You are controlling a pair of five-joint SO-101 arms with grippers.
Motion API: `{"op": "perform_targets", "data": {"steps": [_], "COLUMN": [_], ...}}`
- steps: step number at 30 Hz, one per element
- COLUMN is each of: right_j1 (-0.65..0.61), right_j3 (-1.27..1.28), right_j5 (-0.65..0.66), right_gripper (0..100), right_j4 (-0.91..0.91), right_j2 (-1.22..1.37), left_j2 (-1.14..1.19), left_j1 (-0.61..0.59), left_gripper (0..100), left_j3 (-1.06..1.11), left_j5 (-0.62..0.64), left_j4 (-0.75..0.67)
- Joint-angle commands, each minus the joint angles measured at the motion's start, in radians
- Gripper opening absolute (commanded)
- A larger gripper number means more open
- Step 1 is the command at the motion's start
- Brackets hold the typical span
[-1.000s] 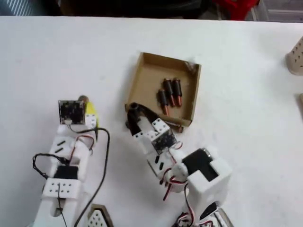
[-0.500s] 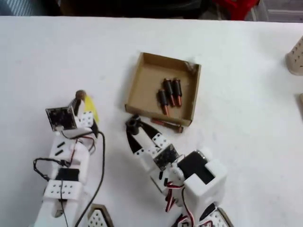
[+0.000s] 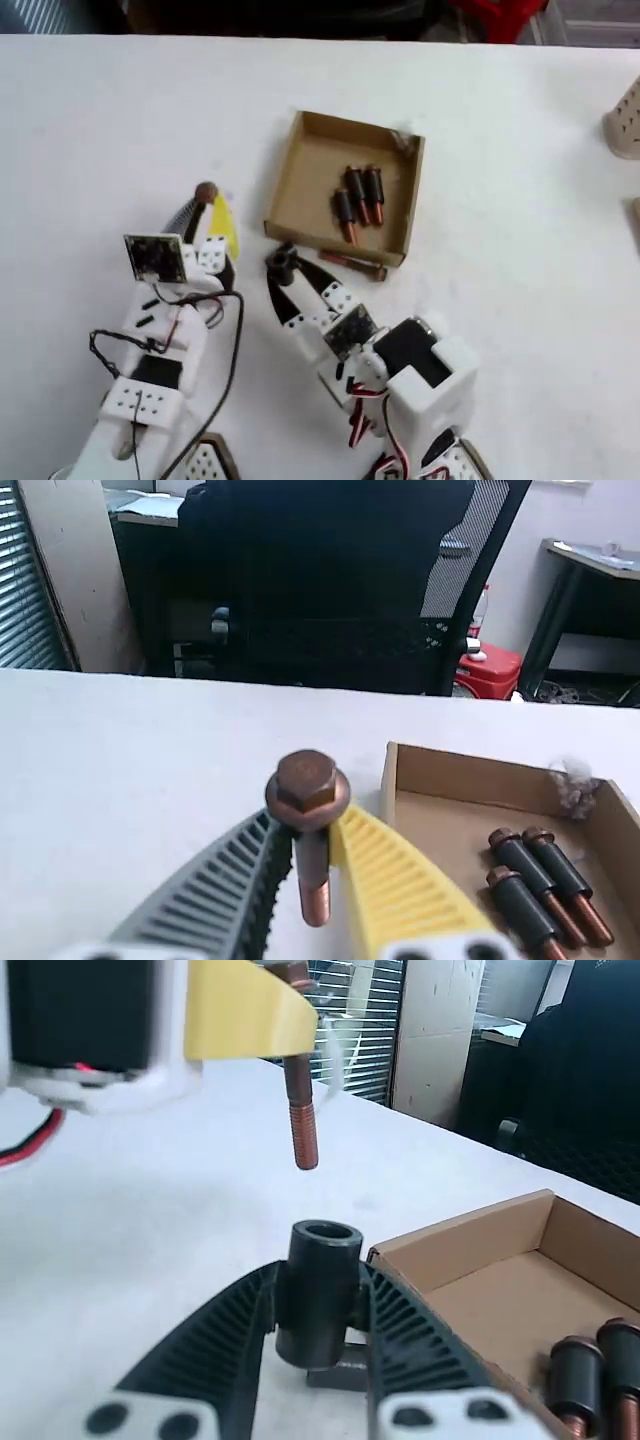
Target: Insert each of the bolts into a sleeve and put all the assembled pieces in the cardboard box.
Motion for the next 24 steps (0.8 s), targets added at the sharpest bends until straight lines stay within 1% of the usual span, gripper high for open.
{"op": "perform_targets", "data": {"steps": [1,4,5,8,11,16,24], "right_j1": [-0.001,-0.002,-0.002,-0.002,-0.002,-0.001,-0.001], "right_j3": [0.002,0.002,0.002,-0.015,-0.021,-0.020,-0.020], "right_j5": [-0.009,-0.009,-0.009,-0.009,-0.009,-0.009,-0.009], "right_gripper": [1.6,1.6,1.6,1.6,1.6,1.6,1.6], "right_j4": [-0.027,-0.022,-0.013,0.028,0.042,0.044,0.045], "right_j2": [-0.004,-0.002,-0.002,-0.002,-0.002,-0.002,-0.002], "left_j2": [-0.031,-0.031,-0.031,-0.031,-0.031,-0.031,-0.031], "left_j1": [0.018,0.016,0.021,0.022,0.024,0.027,0.154], "left_gripper": [6,2,2,2,2,2,2], "left_j3": [-0.086,-0.166,-0.184,-0.226,-0.242,-0.244,-0.244], "left_j5": [0.011,0.012,0.014,0.071,0.114,0.118,0.112], "left_j4": [0.123,0.265,0.301,0.354,0.361,0.359,0.359]}}
